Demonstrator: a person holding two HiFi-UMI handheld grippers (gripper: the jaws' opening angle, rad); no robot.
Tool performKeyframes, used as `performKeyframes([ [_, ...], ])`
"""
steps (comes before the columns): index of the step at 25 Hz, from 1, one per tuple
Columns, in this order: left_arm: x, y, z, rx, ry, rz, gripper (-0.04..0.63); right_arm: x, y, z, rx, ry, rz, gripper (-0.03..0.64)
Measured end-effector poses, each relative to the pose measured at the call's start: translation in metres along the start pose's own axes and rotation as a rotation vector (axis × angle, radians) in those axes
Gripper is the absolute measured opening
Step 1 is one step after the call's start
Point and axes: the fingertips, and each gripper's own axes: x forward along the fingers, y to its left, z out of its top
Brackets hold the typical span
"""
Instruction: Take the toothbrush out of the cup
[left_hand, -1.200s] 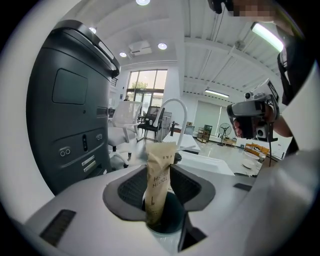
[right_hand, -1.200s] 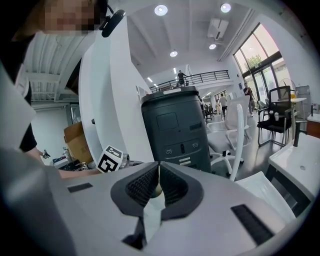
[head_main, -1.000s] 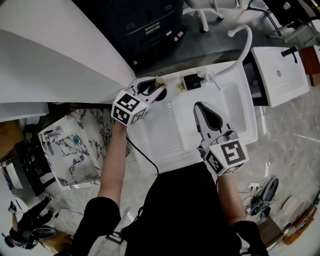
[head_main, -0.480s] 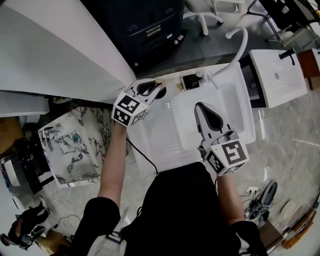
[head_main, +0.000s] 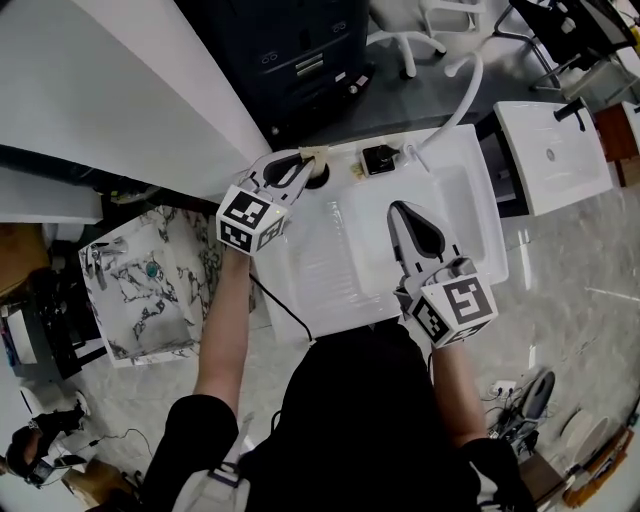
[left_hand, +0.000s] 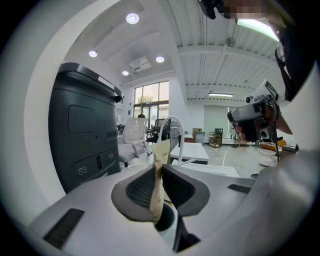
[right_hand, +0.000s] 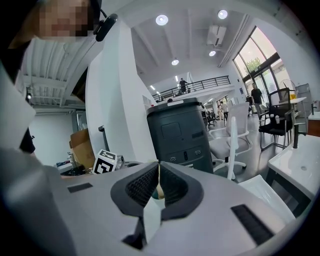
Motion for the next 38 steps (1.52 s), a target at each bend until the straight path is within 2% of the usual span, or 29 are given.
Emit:
performKeyframes([
  [8, -0.029, -0.012, 0.046, 0.039, -0.087, 0.094, 0.055, -0.026, 0.003, 0.018, -0.014, -0.060, 0.041, 0.032],
  [15, -0.053, -0.052, 0.075, 0.078, -0.131, 0.205, 0.055, -0.063, -0.005, 0.027, -0.023, -0.098, 0.122, 0.032],
  [21, -0.069, -0.106, 0.094, 0.094, -0.155, 0.281, 0.055, -0.100, -0.018, 0.030, -0.030, -0.128, 0.203, 0.032],
  [27, -0.078, -0.170, 0.103, 0.089, -0.180, 0.367, 0.055, -0.138, -0.030, 0.022, -0.055, -0.105, 0.286, 0.032],
  [38, -0.088, -0.284, 0.112, 0.083, -0.185, 0.474, 0.055, -0.213, -0.049, 0.003, -0.094, -0.094, 0.370, 0.032],
])
